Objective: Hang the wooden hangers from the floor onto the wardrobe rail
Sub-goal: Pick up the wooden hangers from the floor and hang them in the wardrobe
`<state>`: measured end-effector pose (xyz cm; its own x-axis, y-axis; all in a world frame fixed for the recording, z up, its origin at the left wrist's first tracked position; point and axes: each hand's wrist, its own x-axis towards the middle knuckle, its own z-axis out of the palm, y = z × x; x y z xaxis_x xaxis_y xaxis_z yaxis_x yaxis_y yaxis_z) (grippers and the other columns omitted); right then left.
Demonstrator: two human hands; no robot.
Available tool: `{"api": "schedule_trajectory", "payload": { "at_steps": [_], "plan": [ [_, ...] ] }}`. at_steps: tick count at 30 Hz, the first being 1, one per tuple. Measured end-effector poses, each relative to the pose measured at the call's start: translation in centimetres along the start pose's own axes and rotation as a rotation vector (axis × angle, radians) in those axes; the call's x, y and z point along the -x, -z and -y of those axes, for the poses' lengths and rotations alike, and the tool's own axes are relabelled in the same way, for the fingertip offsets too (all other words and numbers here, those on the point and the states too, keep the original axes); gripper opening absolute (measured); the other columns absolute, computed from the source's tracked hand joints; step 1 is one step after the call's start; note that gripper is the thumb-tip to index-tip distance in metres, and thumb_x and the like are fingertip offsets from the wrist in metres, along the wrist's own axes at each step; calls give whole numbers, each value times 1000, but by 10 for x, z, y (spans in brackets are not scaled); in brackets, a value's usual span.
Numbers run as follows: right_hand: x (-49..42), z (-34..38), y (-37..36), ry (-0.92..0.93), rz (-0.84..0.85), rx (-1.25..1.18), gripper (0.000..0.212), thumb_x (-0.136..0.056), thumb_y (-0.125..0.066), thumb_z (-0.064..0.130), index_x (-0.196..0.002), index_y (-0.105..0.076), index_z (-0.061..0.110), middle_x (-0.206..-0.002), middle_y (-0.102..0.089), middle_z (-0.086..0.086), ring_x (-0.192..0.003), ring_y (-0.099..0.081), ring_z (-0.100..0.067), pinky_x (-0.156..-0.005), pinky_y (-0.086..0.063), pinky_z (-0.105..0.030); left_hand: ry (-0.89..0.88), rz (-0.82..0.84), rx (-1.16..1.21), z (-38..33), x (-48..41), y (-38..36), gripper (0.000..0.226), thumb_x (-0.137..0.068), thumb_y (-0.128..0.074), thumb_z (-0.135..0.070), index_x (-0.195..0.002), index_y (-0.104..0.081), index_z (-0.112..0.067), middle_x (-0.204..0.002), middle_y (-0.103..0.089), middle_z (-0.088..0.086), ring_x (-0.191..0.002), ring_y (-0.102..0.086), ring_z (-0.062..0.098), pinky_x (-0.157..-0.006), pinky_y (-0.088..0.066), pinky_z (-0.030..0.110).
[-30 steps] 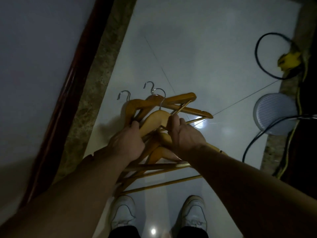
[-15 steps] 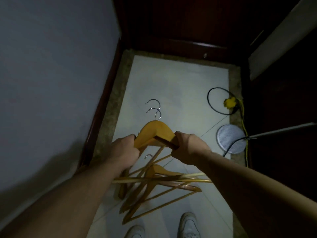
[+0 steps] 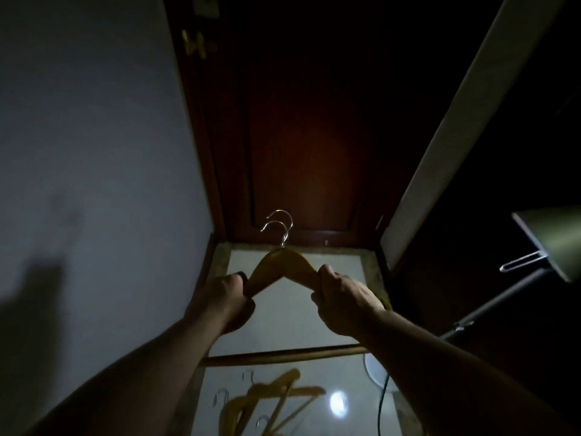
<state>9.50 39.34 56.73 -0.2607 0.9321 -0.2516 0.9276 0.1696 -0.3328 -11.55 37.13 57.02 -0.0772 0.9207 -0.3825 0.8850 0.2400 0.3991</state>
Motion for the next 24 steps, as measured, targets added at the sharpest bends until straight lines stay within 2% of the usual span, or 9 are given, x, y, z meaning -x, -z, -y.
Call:
{"api": "schedule_trajectory", "payload": {
  "at_steps": [2, 4, 7, 13, 19, 24],
  "plan": [
    [16, 17, 43, -15, -73, -13, 22, -99, -49, 33, -114, -42, 18, -98, -61, -3, -82, -59, -24, -66, -41, -34, -92, -61, -57, -17, 16, 41, 36, -98, -56, -22, -133, -52, -16, -100, -60, -3, -83, -55, 12, -67, -41, 19],
    [33, 30, 86, -30, -132, -13, 30, -99, -52, 32, -124, -44, 20, -105, -65, -1, -89, -63, -21, -71, -47, -34, -184, -107, -129, -37, 33, 81, 37, -96, -57, -19, -133, -54, -15, -103, -63, -1, -90, -62, 16, -74, -42, 16],
    [60, 44, 154, -37, -189, 45, 21, -98, -53, 29, -113, -46, 17, -104, -66, -5, -90, -65, -23, -71, -48, -34, -233, -101, -142, -77, 63, 139, 31, -95, -58, -22, -125, -57, -16, -109, -66, 3, -98, -64, 19, -87, -51, 30],
    [138, 62, 287, -102, -346, 71, 20, -98, -54, 30, -111, -43, 20, -99, -62, -4, -92, -63, -24, -76, -51, -39, -417, -232, -150, -161, 129, 232, 33, -87, -60, -28, -120, -58, -24, -103, -67, 2, -91, -67, 23, -84, -57, 41],
    [237, 56, 384, -184, -484, 97, 13, -99, -52, 29, -107, -43, 26, -91, -60, 1, -79, -61, -16, -72, -55, -36, -618, -340, -225, -247, 199, 287, 40, -91, -60, -30, -129, -48, -28, -94, -57, -7, -83, -59, 13, -73, -47, 29],
    [338, 46, 454, -274, -575, 155, 13, -100, -51, 31, -106, -41, 26, -90, -58, 2, -78, -61, -18, -66, -50, -34, -797, -372, -212, -320, 266, 312, 47, -93, -60, -32, -136, -41, -29, -93, -59, -9, -79, -61, 8, -72, -52, 29]
  ]
}}
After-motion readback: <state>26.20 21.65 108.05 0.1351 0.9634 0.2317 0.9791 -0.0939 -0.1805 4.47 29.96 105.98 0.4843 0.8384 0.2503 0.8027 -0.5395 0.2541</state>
